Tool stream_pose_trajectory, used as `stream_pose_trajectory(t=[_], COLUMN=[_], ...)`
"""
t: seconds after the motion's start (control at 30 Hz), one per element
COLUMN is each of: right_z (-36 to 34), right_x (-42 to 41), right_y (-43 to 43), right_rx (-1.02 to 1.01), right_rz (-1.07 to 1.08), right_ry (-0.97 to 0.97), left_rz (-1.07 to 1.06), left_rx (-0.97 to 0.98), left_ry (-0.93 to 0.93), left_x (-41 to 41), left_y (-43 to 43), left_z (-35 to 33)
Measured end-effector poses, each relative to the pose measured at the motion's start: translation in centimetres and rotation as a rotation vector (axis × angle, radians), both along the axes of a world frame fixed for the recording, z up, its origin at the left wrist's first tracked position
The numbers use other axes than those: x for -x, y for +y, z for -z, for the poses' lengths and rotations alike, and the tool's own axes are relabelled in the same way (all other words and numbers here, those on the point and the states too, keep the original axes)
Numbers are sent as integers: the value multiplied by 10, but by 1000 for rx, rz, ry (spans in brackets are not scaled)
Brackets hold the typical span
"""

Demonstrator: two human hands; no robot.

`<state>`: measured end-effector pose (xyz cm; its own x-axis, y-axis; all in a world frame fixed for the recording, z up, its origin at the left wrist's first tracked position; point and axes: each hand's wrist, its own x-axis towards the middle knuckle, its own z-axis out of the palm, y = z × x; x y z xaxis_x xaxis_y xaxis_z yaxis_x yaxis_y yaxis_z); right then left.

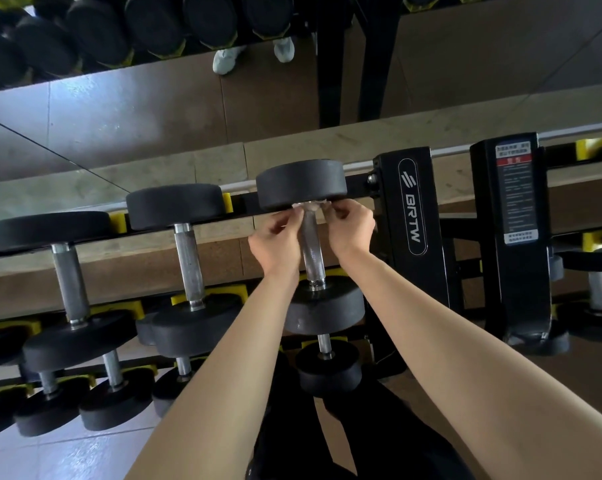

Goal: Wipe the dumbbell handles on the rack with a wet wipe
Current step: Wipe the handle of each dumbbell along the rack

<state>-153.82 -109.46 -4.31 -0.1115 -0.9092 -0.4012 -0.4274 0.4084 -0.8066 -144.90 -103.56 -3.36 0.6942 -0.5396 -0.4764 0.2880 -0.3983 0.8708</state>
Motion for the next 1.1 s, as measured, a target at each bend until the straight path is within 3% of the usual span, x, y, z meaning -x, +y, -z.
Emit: stream_pose_trajectory(t=[0.1,0.27,0.37,0.6,0.8,1.0,1.1], right_z=[-2,-8,-9,-3,-7,1,-4], right_x=[-1,-9,-13,14,22,46,49], right_y=[-3,8,15,12,26,25,32], right_rx=[-63,-55,21,-25,4,-59,-103], right_rz=[-5,56,4,-47,-291,-347,-456], right_ry=[-69,-239,-197,-76,-60,28,71], left_rz=[-2,-134,-85,214,325,540,638], left_rx=[-37,-159,-223,-145,-334,-344,-472], left_ry=[-51,204,288,37,-48,-82,-134], left_x=[3,-4,-11,-13,-21,-22,-28], left_y=[-4,-16,-18,15,38,43,53], left_z=[1,-1,-2,2,14,6,11])
